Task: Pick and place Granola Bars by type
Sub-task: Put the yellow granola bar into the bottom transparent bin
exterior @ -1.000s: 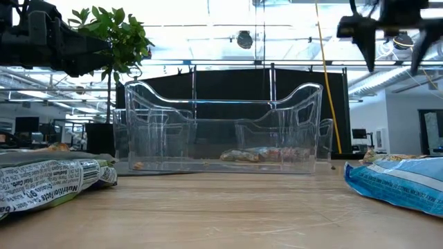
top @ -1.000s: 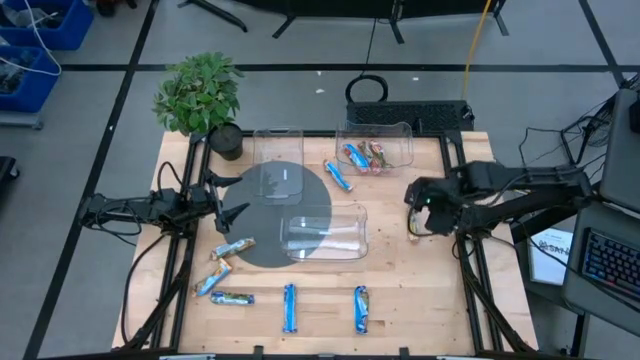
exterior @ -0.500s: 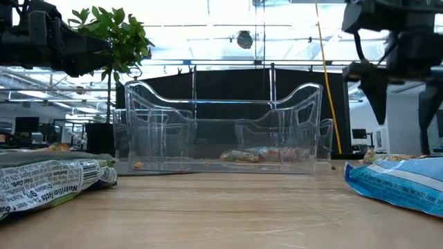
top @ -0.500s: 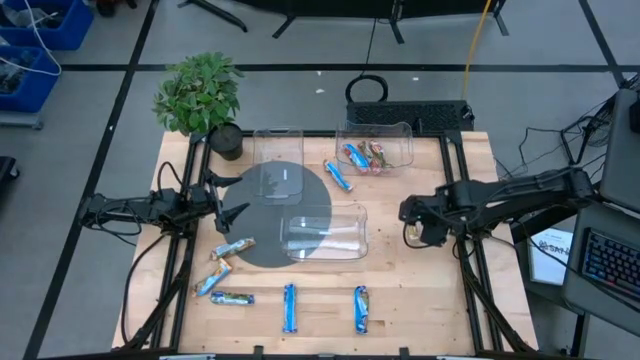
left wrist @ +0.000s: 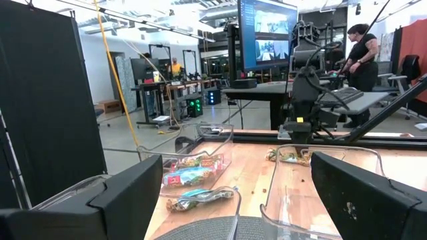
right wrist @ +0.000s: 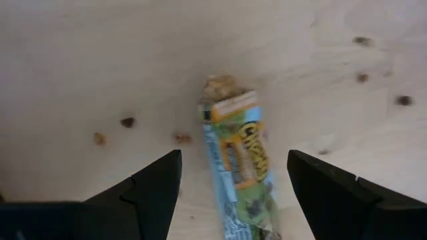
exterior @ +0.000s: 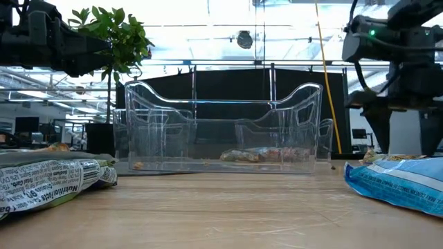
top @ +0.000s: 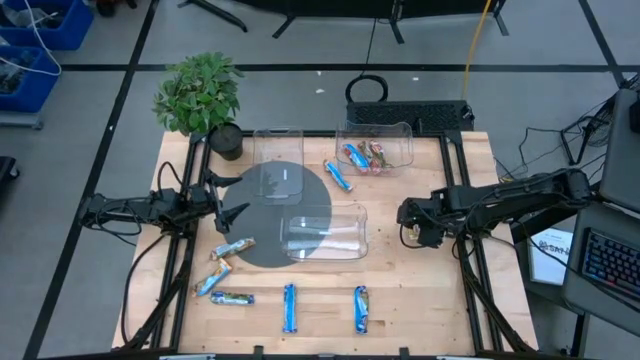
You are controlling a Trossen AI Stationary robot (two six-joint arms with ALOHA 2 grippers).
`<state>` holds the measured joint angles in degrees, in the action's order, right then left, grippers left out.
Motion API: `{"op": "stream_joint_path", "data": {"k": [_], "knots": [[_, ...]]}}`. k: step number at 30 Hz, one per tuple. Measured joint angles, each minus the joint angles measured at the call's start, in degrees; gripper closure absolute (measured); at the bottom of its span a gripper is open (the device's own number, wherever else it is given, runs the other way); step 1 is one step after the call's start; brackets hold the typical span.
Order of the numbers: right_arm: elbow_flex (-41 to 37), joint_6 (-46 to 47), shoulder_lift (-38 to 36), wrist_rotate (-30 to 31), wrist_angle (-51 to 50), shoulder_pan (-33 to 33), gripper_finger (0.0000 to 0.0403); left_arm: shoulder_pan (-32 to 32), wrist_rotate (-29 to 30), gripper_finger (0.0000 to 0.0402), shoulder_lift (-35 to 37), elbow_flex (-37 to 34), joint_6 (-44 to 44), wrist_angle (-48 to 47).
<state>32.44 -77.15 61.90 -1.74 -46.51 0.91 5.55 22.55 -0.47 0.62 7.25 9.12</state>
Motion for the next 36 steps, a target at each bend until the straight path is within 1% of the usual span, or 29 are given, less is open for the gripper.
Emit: {"op": "stream_joint_path", "data": {"k": [9, 14, 16, 19, 21, 24, 29, 31, 34, 36], "knots": [[-0.61, -3.22, 4.85, -0.02, 6.61, 2.55, 0.014, -0.01, 0.01, 0.0023, 0.0, -0.02, 0.0, 0.0], [-0.49, -3.16, 7.87, -0.73, 7.46, 2.83, 0.0142, 0.01, 0.01, 0.0023, 0.0, 0.0, 0.0, -0.02], [-0.41, -3.16, 8.58, -1.09, 7.62, 2.83, 0.0151, 0.0, 0.02, 0.0023, 0.0, -0.01, -0.01, -0.02], [-0.47, -3.16, 9.04, -1.31, 7.71, 2.83, 0.0183, -0.01, 0.0, 0.0023, 0.0, 0.0, 0.0, -0.02], [-0.52, -3.16, 9.16, -1.75, 7.54, 2.83, 0.0217, 0.01, 0.02, 0.0023, 0.0, 0.0, 0.0, -0.02], [-0.56, -2.82, 9.19, -3.6, 7.6, 2.83, 0.0278, 0.0, 0.02, 0.0023, 0.0, 0.0, 0.0, -0.02], [-0.58, 3.27, 9.23, -5.0, 8.07, 2.81, 0.038, 0.01, 0.0, 0.0023, 0.0, 0.0, 0.0, -0.02], [-0.58, 4.95, 9.21, -5.0, 8.19, 2.81, 0.0389, 0.0, 0.01, 0.0023, 0.0, 0.0, 0.0, -0.02], [-0.58, 7.99, 9.22, -4.97, 8.63, 2.81, 0.0383, 0.0, 0.02, 0.0023, 0.0, 0.0, 0.0, -0.01], [-0.62, 9.55, 8.8, -4.81, 8.7, 2.74, 0.0388, 0.01, 0.02, 0.0023, 0.0, 0.0, 0.0, -0.02]]}}
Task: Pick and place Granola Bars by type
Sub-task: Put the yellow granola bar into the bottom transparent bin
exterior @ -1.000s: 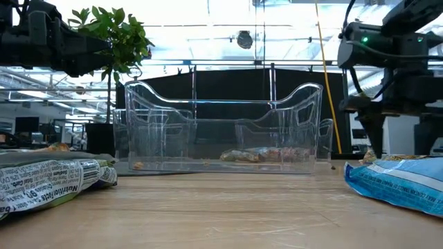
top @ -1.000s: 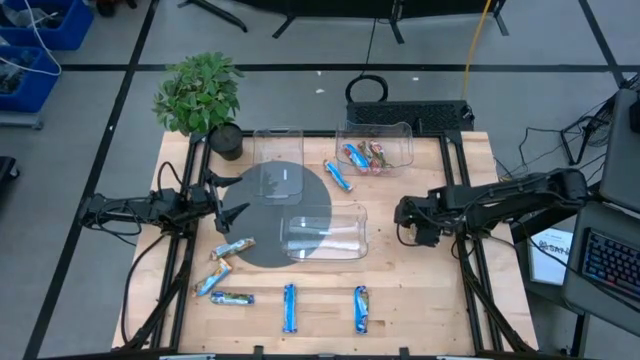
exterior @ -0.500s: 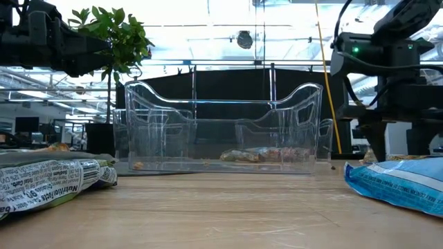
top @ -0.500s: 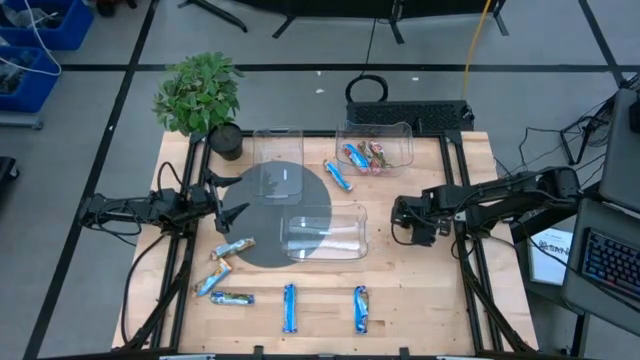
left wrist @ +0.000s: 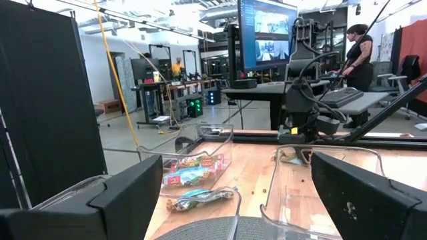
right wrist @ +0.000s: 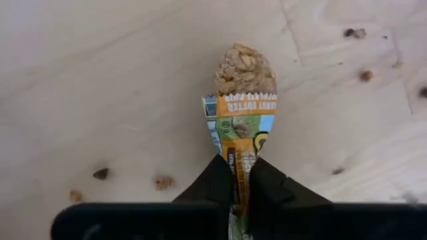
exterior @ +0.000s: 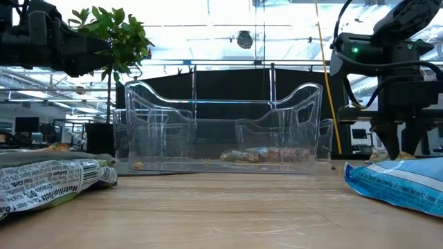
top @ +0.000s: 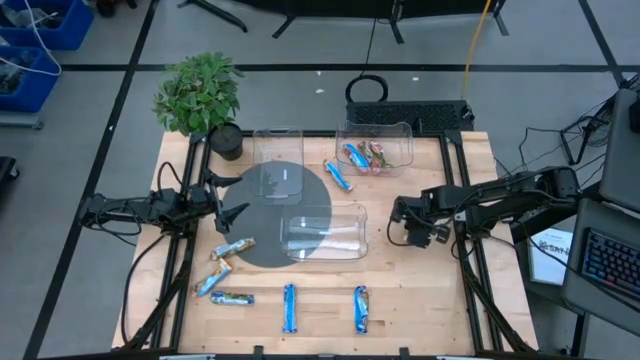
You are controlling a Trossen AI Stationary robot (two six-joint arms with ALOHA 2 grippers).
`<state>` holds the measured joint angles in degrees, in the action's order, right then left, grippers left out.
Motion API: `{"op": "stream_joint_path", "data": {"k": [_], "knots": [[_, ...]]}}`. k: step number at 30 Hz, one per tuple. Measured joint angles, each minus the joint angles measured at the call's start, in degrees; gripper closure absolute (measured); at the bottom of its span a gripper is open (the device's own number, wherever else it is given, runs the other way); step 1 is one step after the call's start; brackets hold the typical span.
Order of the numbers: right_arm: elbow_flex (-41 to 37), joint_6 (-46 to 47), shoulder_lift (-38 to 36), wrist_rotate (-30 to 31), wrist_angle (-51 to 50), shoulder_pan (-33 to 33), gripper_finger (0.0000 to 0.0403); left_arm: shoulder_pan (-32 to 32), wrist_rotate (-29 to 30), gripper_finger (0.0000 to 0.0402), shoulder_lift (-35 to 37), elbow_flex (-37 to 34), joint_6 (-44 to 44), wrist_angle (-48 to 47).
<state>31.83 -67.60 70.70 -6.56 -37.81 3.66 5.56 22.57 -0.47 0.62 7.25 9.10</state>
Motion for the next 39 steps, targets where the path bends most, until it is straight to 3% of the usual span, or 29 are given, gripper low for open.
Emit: {"op": "stream_joint_path", "data": {"k": [7, 19, 31, 39], "knots": [[2.14, 12.32, -4.89, 0.85, -0.26, -3.91, 0.0395, 0.0, 0.0, 0.0023, 0.0, 0.0, 0.0, 0.0], [14.92, 29.89, -13.19, 13.77, -4.85, -17.95, 0.0398, -0.01, 0.0, 0.0023, 0.0, 0.0, 0.0, 0.0], [32.65, 43.18, -10.49, 33.42, -4.86, -30.71, 0.04, -0.01, 0.0, 0.0023, 0.0, 0.0, -0.01, 0.02], [45.33, 50.1, -5.09, 43.28, 0.69, -34.89, 0.04, -0.01, 0.0, 0.0023, 0.0, 0.0, 0.0, 0.01]]}}
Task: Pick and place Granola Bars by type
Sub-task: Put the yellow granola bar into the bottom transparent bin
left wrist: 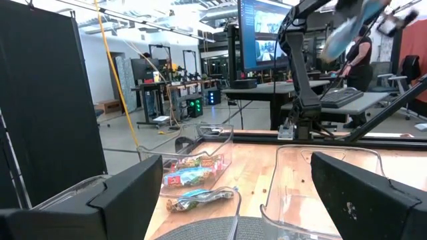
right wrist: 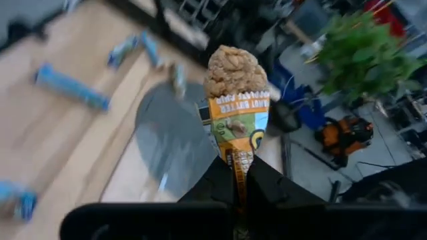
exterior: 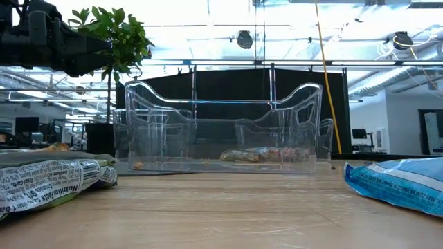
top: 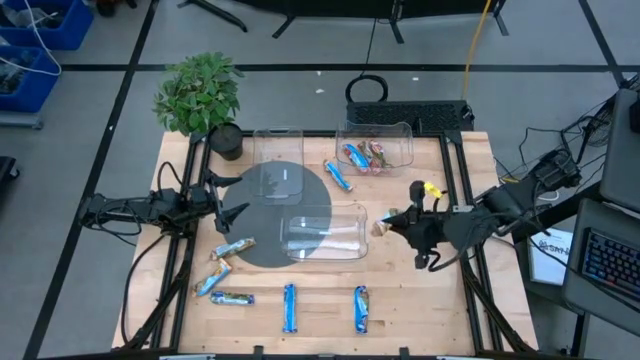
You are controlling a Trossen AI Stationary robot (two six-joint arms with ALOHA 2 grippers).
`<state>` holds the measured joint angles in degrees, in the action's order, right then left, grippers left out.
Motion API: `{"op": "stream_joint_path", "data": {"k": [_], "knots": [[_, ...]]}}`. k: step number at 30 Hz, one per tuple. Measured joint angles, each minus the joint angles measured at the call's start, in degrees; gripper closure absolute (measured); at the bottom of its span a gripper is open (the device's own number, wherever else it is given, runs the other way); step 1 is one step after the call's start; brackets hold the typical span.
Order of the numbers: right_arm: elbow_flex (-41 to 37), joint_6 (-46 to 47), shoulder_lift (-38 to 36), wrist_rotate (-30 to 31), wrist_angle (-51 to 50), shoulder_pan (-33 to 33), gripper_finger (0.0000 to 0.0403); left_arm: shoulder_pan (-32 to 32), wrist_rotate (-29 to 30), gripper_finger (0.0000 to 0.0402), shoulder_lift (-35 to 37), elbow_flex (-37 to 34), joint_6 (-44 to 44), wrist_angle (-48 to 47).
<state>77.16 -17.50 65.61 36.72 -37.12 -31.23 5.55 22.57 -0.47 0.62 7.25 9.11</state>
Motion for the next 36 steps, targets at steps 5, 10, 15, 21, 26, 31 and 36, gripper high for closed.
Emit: {"op": "stream_joint_path", "data": {"k": [5, 10, 15, 21, 26, 31, 36], "knots": [[7.37, 1.48, 4.26, 1.22, 3.55, -0.12, 0.04, -0.01, 0.0, 0.0023, 0.0, 0.0, 0.0, -0.01], [14.16, 7.23, 9.14, 2.63, 8.32, 0.72, 0.04, 0.0, 0.0, 0.0023, 0.0, 0.0, 0.0, 0.02], [20.5, 9.15, 15.46, 8.1, 12.81, 2.66, 0.0401, 0.01, 0.0, 0.0023, 0.0, 0.0, 0.0, 0.01], [28.55, 8.22, 24.11, 14.27, 19.48, 7.15, 0.0401, 0.01, 0.0, 0.0023, 0.0, 0.0, 0.0, -0.01], [35.91, 7.35, 30.87, 16.18, 22.32, 12.4, 0.0401, -0.01, 0.0, 0.0023, 0.0, 0.0, 0.0, 0.02], [42.33, 7.41, 36.2, 17.78, 22.45, 17.68, 0.0401, 0.01, 0.0, 0.0023, 0.0, 0.0, 0.0, -0.01], [45.34, 10.07, 39.72, 24.46, 22.28, 20.47, 0.0402, 0.01, 0.0, 0.0023, 0.0, 0.0, 0.0, 0.02]]}}
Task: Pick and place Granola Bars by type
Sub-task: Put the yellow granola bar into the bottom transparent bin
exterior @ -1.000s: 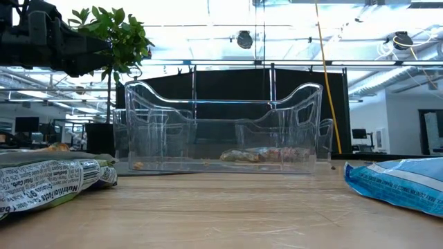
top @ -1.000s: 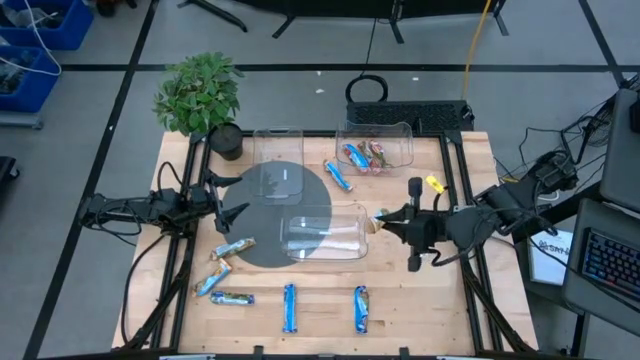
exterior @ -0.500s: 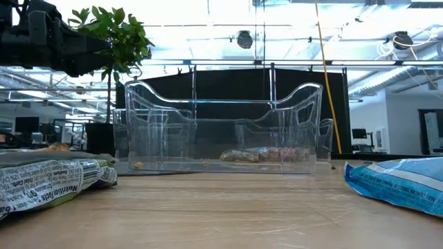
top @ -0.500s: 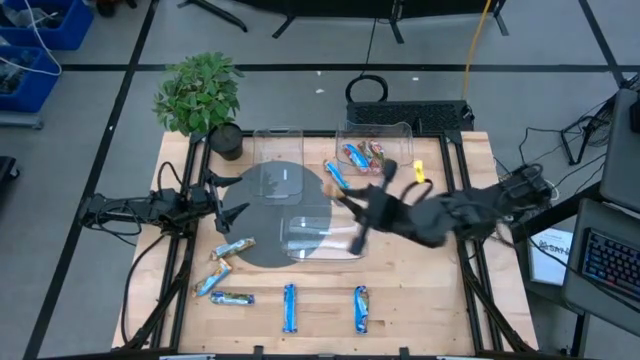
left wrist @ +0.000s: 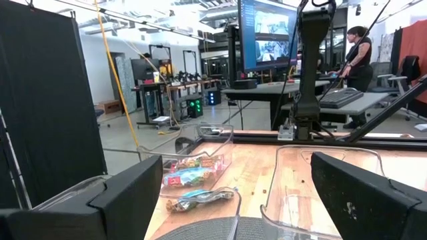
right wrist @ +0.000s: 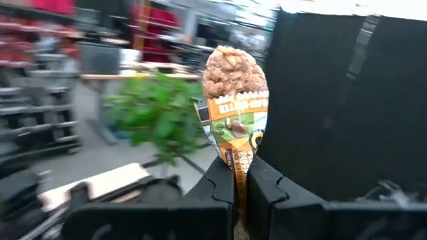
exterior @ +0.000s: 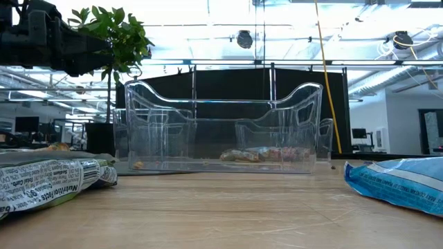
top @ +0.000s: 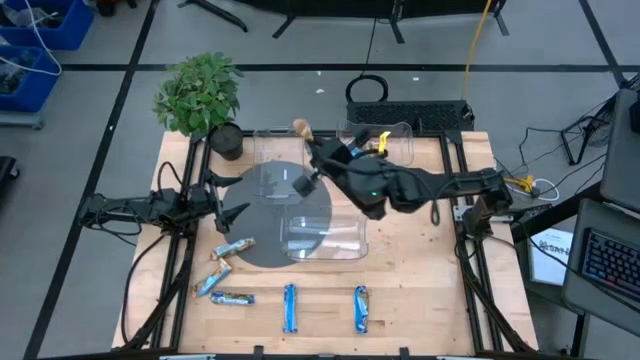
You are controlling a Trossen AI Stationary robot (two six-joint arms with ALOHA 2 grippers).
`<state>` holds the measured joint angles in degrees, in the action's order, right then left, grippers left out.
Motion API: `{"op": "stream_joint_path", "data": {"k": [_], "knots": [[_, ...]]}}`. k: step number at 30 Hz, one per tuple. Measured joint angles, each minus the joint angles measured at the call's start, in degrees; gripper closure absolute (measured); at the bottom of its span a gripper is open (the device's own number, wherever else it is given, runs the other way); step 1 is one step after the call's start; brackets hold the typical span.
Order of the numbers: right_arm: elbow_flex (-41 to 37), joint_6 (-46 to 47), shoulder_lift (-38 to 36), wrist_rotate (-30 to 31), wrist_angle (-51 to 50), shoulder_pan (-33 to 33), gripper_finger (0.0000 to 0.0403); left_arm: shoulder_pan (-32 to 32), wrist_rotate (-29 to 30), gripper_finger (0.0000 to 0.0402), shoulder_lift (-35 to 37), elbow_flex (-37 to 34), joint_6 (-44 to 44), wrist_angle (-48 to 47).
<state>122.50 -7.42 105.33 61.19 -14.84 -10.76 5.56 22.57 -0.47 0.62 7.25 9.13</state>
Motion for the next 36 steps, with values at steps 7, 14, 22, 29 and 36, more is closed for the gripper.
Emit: {"op": "stream_joint_path", "data": {"k": [7, 14, 22, 29, 36], "knots": [[0.02, 5.74, 0.7, 12.89, -0.85, -1.05, 0.0402, -0.01, 0.0, 0.0023, 0.0, 0.0, 0.0, 0.0], [0.02, 1.14, 0.69, 25.4, -0.84, -1.8, 0.0402, -0.01, 0.0, 0.0023, 0.0, 0.0, 0.0, 0.0], [-3.37, 0.72, 0.69, 28.81, 5.76, -1.5, 0.0402, -0.01, 0.0, 0.0023, 0.0, 0.0, 0.0, -0.02], [-6.28, -11.85, 0.71, 28.83, 16.87, -0.15, 0.0402, 0.0, 0.0, 0.0023, 0.0, 0.0, 0.0, -0.01], [-6.64, -23.62, -0.85, 28.78, 18.02, 2.17, 0.0402, 0.0, 0.0, 0.0023, 0.0, 0.0, 0.0, -0.02]]}}
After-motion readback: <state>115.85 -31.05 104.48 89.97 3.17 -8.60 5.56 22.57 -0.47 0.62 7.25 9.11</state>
